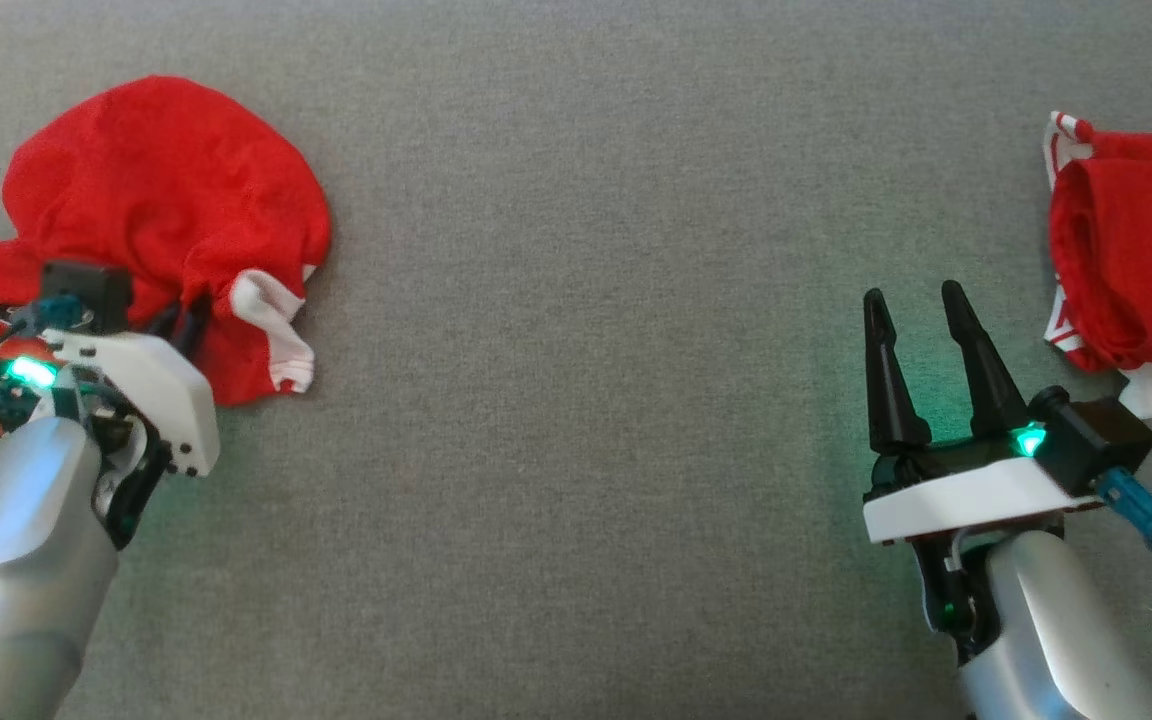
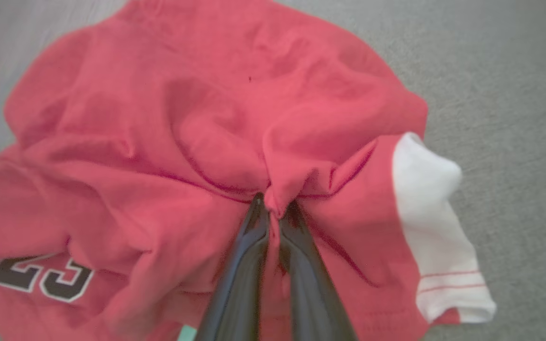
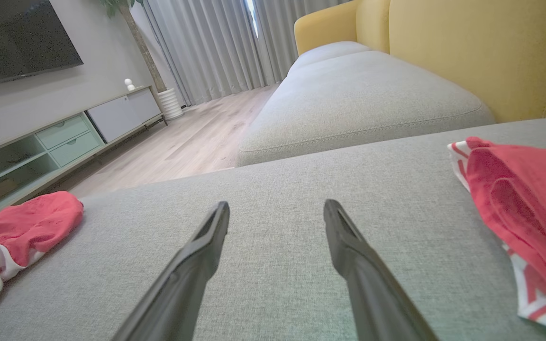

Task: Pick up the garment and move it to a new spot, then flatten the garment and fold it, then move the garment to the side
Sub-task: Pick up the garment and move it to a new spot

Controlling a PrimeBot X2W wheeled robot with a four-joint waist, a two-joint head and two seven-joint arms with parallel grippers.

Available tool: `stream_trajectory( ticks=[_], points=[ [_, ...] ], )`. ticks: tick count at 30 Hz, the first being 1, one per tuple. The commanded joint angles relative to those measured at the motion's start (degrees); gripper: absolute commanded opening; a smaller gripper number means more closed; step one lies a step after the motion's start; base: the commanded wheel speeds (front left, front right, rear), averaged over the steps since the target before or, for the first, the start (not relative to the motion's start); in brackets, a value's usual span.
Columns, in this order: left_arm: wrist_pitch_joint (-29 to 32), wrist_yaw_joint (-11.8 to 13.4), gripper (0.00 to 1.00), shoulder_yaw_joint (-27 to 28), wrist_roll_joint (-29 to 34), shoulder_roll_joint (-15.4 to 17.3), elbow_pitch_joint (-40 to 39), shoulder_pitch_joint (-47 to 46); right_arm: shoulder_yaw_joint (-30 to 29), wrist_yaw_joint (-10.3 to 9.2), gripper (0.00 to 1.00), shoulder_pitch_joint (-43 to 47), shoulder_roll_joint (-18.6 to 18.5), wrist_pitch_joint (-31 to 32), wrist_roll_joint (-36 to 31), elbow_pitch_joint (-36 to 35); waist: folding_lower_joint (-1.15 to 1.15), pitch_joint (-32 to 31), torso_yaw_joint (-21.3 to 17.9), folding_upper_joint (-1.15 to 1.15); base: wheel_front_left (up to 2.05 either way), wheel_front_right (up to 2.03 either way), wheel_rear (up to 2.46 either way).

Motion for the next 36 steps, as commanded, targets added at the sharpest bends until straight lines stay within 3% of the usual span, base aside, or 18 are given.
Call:
stream_trajectory(
  ticks=[1,5,9,12,18,22,26,36],
  points=[
    [-1.81,0.10,0.00,1.41,-0.08,3.33,-0.55,-2.74,1.33,-0.05,1.00,-1.26,-0.16,-0.62,-0.11,-1.66,0.00,-0.43,-0.11,0.00,0.00,0.00,0.00],
    [-10.73,0.53,0.00,2.10,1.06,3.69,-0.34,-4.56,1.14,-0.05,1.00,-0.92,-0.16,-0.62,0.05,-1.27,0.00,-2.02,-0.20,0.00,0.00,0.00,0.00],
    [-20.44,3.06,0.00,3.36,2.62,3.12,-2.08,-5.86,1.24,-0.05,1.00,-0.15,-0.16,-0.62,0.53,-0.95,0.00,-4.39,-0.02,0.00,0.00,0.00,0.00],
    [-23.67,4.68,0.00,4.53,3.93,3.05,-5.61,-6.49,1.26,-0.05,1.00,0.54,-0.16,-0.62,0.80,-0.67,0.00,-6.26,0.26,0.00,0.00,0.00,0.00],
    [-24.47,8.59,0.00,7.16,8.00,3.56,-18.25,-5.15,1.16,-0.05,1.00,1.77,-0.16,-0.62,1.32,-0.36,0.00,-8.89,0.79,0.00,0.00,0.00,0.00],
    [-24.49,9.40,0.00,7.05,11.35,5.19,-25.11,-3.86,1.53,-0.05,1.00,1.97,-0.16,-0.62,1.69,-0.41,0.00,-9.36,0.55,0.00,0.00,0.00,0.00],
    [-24.36,8.83,0.00,5.36,13.91,6.75,-29.47,-3.72,2.14,-0.05,1.00,1.86,-0.16,-0.62,2.43,-0.65,0.00,-9.22,-0.65,0.00,0.00,0.00,0.00],
    [-19.53,7.61,0.00,3.02,13.96,7.01,-34.12,-4.52,2.95,-0.05,1.00,1.33,-0.16,-0.62,3.94,-1.06,0.00,-8.01,-5.85,0.00,0.00,0.00,0.00]
  ],
)
